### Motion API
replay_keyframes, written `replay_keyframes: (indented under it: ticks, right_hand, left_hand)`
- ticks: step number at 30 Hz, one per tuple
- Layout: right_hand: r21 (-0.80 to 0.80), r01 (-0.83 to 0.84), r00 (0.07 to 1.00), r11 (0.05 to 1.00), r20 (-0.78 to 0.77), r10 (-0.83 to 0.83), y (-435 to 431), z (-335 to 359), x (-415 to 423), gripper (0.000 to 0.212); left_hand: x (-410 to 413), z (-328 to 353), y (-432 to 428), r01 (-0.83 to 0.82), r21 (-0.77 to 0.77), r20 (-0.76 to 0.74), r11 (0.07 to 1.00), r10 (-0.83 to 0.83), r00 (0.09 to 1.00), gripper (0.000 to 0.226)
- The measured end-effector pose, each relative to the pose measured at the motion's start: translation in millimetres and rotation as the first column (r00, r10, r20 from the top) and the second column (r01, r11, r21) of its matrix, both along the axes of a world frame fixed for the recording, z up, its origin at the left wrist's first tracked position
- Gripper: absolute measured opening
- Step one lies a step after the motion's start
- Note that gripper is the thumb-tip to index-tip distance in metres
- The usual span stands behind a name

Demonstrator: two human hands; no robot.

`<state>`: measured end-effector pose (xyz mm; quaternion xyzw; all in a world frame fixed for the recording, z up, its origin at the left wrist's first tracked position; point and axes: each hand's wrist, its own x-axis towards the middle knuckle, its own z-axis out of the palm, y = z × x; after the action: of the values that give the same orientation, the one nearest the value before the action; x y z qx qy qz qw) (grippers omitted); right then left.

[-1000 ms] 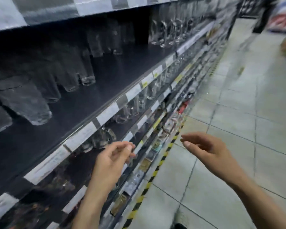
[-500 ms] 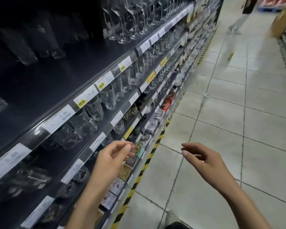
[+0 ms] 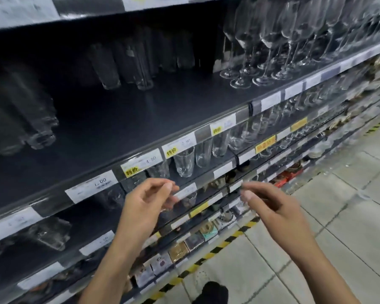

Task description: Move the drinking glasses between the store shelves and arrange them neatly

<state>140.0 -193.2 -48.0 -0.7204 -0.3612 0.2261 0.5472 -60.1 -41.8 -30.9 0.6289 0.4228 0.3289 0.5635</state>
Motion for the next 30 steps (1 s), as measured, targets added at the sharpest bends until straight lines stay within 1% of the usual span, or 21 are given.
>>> replay_keyframes:
  ticks: [2,5,9,12,14,16,17,20,22,24,26,28,30]
  right_hand:
    - [0.037,-0.088,0.996,0.995,0.012,0.088,37,12,25,0.015]
    - [0.093,-0.158,0.987,0.983,0.048,0.154,96,32,61,0.013]
    - [0.147,-0.192,0.981,0.970,0.047,0.187,162,63,100,0.009]
    - [0.143,-0.205,0.979,0.968,0.053,0.199,208,76,124,0.010]
    - [0.122,-0.212,0.977,0.970,0.051,0.207,241,79,140,0.017]
    - [0.089,-0.231,0.973,0.969,0.035,0.229,273,81,153,0.032]
    - [0.069,-0.232,0.973,0.970,0.019,0.231,290,82,158,0.040]
    - [0.044,-0.237,0.968,0.971,-0.073,0.239,342,82,173,0.055]
    - [0.019,-0.255,0.961,0.967,-0.102,0.256,374,76,182,0.062]
    - [-0.011,-0.255,0.963,0.967,-0.097,0.253,402,66,189,0.065]
    - [-0.045,-0.217,0.976,0.975,-0.028,0.216,424,58,195,0.064]
    - [-0.057,-0.178,0.982,0.982,0.055,0.181,443,53,201,0.066]
    - [-0.041,-0.128,0.979,0.991,0.154,0.133,459,48,206,0.067]
  left_hand:
    - [18,4,17,-0.054,0.028,0.032,0.998,0.053,0.998,0.012]
    - [48,15,49,-0.152,0.078,0.063,0.985,0.147,0.987,0.012]
    - [84,37,95,-0.324,0.071,0.129,0.943,0.314,0.941,0.011]
    - [106,54,129,-0.368,0.103,0.117,0.924,0.356,0.927,0.011]
    - [118,63,151,-0.391,0.148,0.086,0.908,0.382,0.920,0.013]
    - [130,68,175,-0.415,0.178,0.062,0.892,0.411,0.909,0.006]
    - [135,69,188,-0.430,0.186,0.043,0.884,0.429,0.902,0.007]
    - [151,62,227,-0.437,0.229,-0.056,0.870,0.460,0.886,0.031]
    - [159,57,248,-0.419,0.258,-0.135,0.870,0.462,0.877,0.048]
    - [164,49,266,-0.430,0.290,-0.150,0.855,0.484,0.862,0.053]
    - [166,37,284,-0.457,0.348,-0.159,0.818,0.532,0.832,0.050]
    - [168,28,297,-0.503,0.386,-0.153,0.773,0.591,0.792,0.060]
    - [174,22,306,-0.534,0.395,-0.139,0.747,0.623,0.770,0.069]
